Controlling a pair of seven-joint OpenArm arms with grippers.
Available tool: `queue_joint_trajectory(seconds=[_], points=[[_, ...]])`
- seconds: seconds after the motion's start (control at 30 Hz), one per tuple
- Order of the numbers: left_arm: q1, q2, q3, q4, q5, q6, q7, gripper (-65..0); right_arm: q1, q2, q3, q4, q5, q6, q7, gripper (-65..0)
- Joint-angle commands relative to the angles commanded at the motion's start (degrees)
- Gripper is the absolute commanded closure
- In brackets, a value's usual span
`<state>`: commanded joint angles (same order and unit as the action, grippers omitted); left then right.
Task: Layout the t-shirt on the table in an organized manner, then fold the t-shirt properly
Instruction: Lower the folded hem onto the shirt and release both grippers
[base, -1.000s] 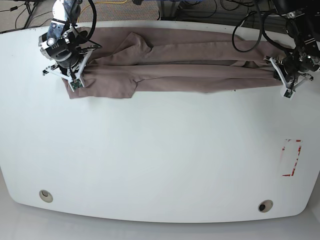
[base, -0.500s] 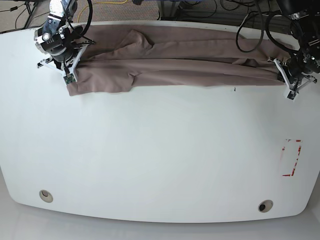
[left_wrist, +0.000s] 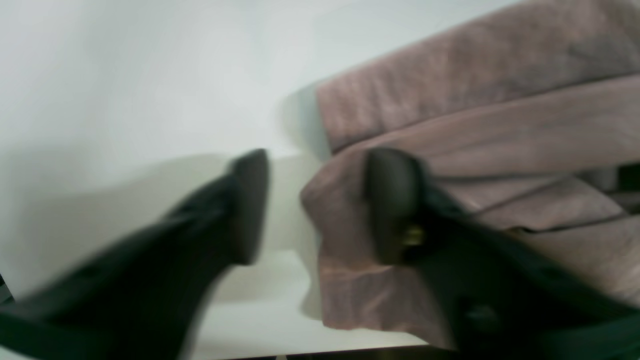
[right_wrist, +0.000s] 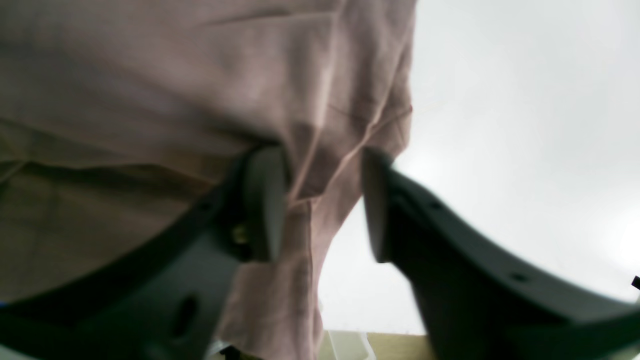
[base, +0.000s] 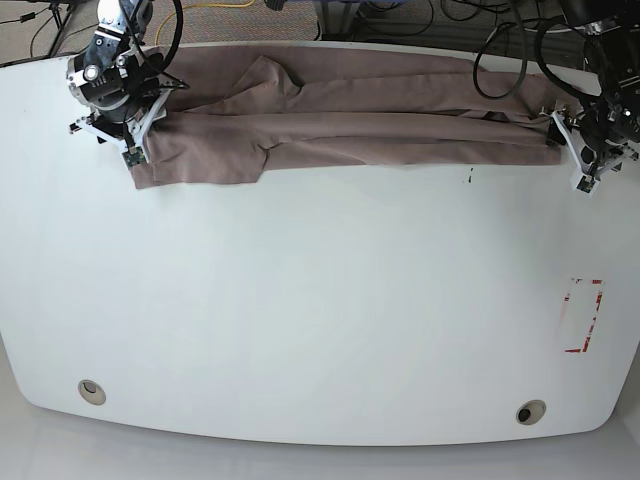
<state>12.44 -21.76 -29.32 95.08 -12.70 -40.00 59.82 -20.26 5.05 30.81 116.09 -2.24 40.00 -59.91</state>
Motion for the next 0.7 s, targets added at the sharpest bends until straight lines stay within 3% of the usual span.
queue_joint_trajectory(seconds=[0.2, 0.3, 0.47, 0.6, 0.7], points=[[0.18, -0.88, -1.58, 7.74, -0.09, 0.00, 0.53, -43.1, 1.32, -0.18, 4.57, 0.44, 0.53, 0.00, 0.00, -35.5], [-0.09, -0.79, -2.37, 10.81, -0.35, 0.00, 3.25, -43.2, 2.11, -0.18, 5.36, 0.53, 1.05, 0.00, 0.09, -35.5], [-2.55, -0.70, -2.46, 14.42, -6.51, 0.00, 8.26, -42.8, 4.84, -0.26, 8.18, 0.53, 6.86, 0.00, 0.09, -35.5], [-2.90, -0.44, -2.20, 14.24, -10.02, 0.00, 9.23, -42.8, 6.24, -0.35, 8.26, 0.26, 12.48, 0.00, 0.09, -35.5], [-2.64, 2.11, -1.93, 14.15, -10.37, 0.00, 9.23, -42.8, 6.59, -2.37, 8.26, -1.14, 16.62, 0.00, 0.09, -35.4]])
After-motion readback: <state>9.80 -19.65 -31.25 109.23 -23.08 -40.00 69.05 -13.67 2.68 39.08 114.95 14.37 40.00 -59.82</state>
